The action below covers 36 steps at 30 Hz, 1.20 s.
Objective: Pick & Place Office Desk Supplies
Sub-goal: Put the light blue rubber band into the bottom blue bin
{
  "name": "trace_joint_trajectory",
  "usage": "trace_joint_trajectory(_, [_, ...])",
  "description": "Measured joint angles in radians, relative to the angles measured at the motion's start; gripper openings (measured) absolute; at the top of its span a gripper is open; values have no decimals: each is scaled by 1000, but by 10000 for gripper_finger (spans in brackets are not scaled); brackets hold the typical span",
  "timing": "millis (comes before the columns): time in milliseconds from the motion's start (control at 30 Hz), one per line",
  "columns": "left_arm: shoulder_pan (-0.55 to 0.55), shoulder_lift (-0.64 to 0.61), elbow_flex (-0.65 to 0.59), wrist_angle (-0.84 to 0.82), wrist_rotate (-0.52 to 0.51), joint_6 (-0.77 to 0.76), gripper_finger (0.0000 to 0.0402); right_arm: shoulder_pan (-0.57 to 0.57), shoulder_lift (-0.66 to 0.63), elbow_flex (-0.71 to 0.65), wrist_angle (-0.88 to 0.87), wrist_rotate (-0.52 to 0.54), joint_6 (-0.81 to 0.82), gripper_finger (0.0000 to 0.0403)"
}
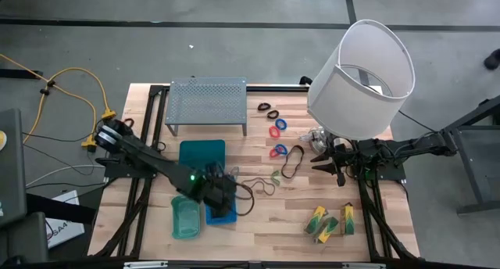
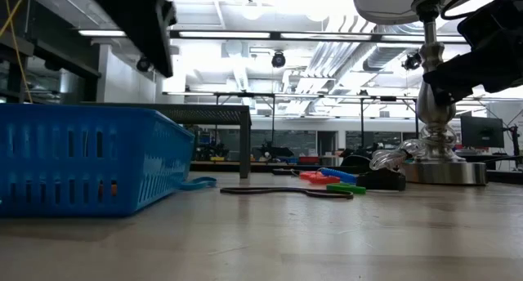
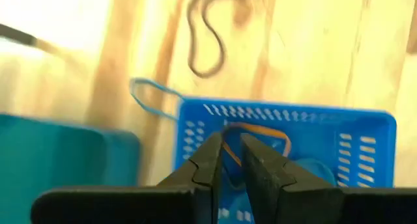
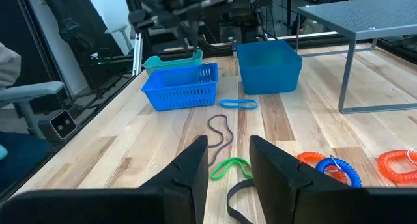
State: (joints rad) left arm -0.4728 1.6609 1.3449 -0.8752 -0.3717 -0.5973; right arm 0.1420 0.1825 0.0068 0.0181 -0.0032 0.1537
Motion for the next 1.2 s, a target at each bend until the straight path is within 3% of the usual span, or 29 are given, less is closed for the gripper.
trace_joint_trajectory(433, [122, 18, 0, 77, 9, 62, 51, 0, 0, 0, 0, 0, 0, 101])
trace_joint_trajectory(767, [308, 80, 0, 128, 151, 5, 51, 0, 0, 0, -1, 0, 0, 101])
trace_joint_trajectory(867, [367, 91, 0, 138, 210, 101, 51, 0, 0, 0, 0, 0, 0, 101])
trace_joint_trajectory(1067, [449, 107, -1, 138, 337, 488, 51, 0, 0, 0, -1, 0, 0, 101])
trace_joint_trajectory(1200, [471, 113, 0, 143, 416, 647, 51, 0, 0, 0, 0, 0, 0, 101])
